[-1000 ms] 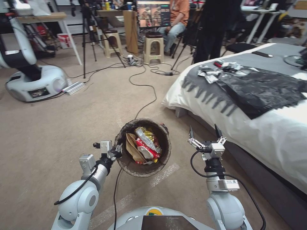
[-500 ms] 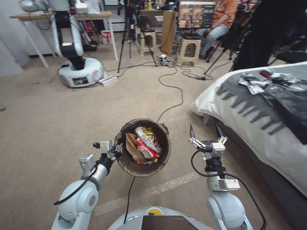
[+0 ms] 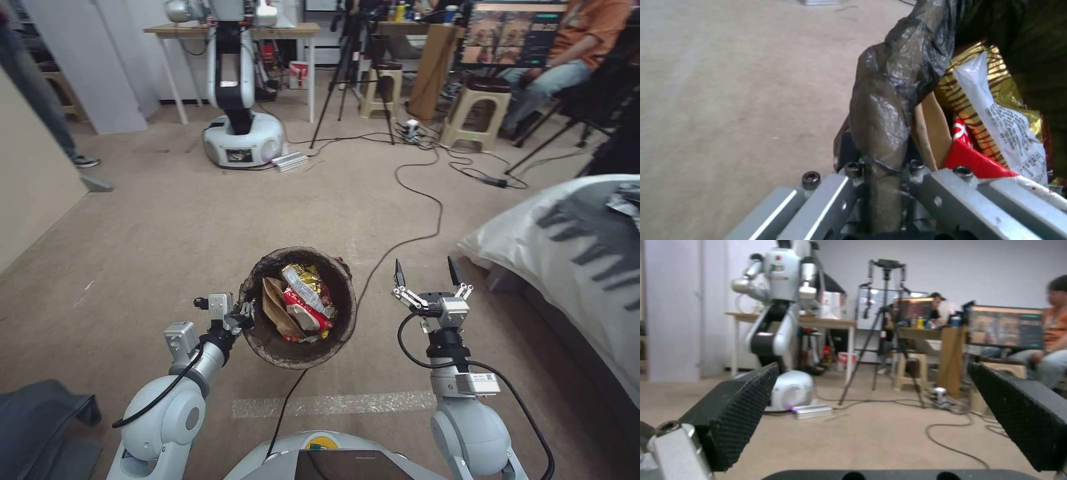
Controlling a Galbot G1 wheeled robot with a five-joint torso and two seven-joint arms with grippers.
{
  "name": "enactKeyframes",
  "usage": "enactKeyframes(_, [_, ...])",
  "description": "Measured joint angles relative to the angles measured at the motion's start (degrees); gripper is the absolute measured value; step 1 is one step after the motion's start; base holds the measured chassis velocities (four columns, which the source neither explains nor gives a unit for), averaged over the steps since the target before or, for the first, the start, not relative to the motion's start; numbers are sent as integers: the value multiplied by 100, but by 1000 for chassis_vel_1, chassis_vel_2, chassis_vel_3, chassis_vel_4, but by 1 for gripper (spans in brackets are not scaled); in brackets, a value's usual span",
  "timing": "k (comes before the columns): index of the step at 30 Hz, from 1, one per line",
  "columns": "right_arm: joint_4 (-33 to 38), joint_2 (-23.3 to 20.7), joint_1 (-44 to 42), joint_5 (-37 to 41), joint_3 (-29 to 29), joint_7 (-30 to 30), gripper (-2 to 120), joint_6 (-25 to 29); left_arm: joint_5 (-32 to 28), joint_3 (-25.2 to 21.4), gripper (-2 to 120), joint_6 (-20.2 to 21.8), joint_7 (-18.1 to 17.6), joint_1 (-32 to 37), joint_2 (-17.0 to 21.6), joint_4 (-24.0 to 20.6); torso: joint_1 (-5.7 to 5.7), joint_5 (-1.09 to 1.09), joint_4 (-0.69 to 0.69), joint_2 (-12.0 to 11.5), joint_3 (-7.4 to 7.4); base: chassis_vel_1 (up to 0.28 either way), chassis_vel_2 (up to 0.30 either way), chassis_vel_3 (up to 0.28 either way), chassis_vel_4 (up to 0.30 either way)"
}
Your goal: Pick up the trash bin, then pick up the garbage from the floor and place it into the trash bin.
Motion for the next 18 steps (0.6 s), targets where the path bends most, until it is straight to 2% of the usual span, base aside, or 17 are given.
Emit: enactKeyframes(18, [42,-12,-41,-4,6,-10,100,-1,23,26,0,-27,5,14,9,-29,0,0,0,0,0,122,128,125,121])
